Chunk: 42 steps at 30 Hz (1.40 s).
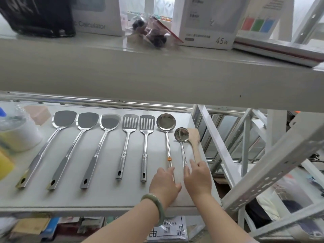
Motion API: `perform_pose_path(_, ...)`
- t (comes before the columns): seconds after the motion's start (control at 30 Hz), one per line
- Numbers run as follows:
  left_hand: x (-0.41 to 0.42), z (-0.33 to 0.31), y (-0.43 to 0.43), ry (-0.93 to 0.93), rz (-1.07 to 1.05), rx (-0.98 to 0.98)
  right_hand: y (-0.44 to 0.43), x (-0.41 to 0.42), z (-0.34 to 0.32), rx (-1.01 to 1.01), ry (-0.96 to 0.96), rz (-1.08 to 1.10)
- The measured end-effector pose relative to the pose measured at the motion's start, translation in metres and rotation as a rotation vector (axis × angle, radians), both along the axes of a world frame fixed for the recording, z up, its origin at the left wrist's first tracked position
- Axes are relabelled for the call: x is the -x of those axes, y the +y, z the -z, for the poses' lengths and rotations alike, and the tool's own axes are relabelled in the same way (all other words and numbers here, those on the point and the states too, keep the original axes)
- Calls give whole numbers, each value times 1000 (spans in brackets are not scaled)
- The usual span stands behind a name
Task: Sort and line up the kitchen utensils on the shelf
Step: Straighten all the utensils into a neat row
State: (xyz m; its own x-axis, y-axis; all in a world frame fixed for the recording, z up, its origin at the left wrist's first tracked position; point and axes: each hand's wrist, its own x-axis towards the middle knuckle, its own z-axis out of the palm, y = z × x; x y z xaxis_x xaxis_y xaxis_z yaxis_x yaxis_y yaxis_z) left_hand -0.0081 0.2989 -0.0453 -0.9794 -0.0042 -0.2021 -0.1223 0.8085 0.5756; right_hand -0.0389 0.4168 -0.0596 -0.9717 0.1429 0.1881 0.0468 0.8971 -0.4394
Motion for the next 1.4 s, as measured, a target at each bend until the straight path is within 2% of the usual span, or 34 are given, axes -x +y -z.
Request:
perform_pose_path(0.03,-1,0,-1,0,16,0,6,2,0,-16,24,21)
perform_pose_path(0.17,-4,3,-5,1,69,-4,29,8,5,-143,-101,65)
perform_pose_path(0.67,1,4,-9,6,61,5,37,-4,11,-127,-82,95)
perform_pose_path(0.77,1,4,-8,-5,50,-14,26,-3,7,-98,16,9)
perform_pose_path(0.87,1,4,-7,-2,38,-3,9,-1,8,-54,-28,-150)
perform_pose_path(1.0,1,5,-8,-5,28,12,-6,1,11,-43,-102,-178)
perform_pose_path(1.4,2,5,-9,14,-12,-7,-17,1,8,-68,-100,-219)
